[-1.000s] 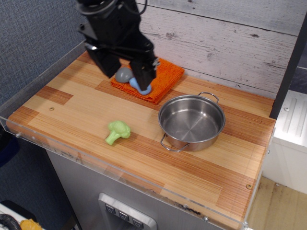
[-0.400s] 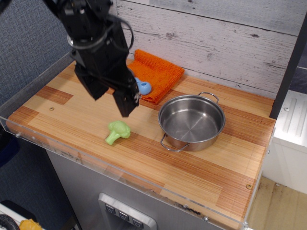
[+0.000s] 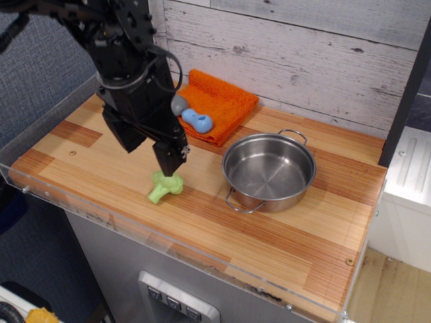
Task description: Put the broccoli in the pot.
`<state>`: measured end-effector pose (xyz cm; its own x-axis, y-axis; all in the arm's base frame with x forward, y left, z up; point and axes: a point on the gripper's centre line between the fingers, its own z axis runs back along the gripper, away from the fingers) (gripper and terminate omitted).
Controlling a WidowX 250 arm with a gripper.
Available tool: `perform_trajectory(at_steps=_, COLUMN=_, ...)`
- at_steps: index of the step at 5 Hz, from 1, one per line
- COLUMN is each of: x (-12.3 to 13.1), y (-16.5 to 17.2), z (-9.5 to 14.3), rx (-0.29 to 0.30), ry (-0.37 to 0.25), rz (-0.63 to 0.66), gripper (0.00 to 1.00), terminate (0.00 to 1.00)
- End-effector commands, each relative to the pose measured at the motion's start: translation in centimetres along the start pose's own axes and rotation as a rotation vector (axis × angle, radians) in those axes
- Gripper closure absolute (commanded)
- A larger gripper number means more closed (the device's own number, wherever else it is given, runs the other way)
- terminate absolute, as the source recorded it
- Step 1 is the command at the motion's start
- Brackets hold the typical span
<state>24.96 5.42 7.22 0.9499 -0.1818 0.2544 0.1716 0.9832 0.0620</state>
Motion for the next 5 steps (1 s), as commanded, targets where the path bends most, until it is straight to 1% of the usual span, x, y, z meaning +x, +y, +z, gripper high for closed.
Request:
perform_trajectory(at_steps=1, x=1.3, y=0.6, z=-2.0, rx=0.012, ry=0.008, rz=0.024, gripper=0.00, terminate=0.00)
perform_trajectory(at_steps=3, x=1.5, y=-0.5, z=-4.2, rx=-0.011, ry=0.037, rz=0.030, gripper=0.00, terminate=0.00)
perform_trajectory(at_steps=4, x=1.2, y=-0.7, z=-4.7, rx=-0.001, ry=0.023, rz=0.058, gripper=0.00, terminate=0.00)
perform_trajectory(at_steps=5, x=0.9, y=-0.8, z=-4.9, rx=0.014, ry=0.019, rz=0.060, gripper=1.00, terminate=0.00)
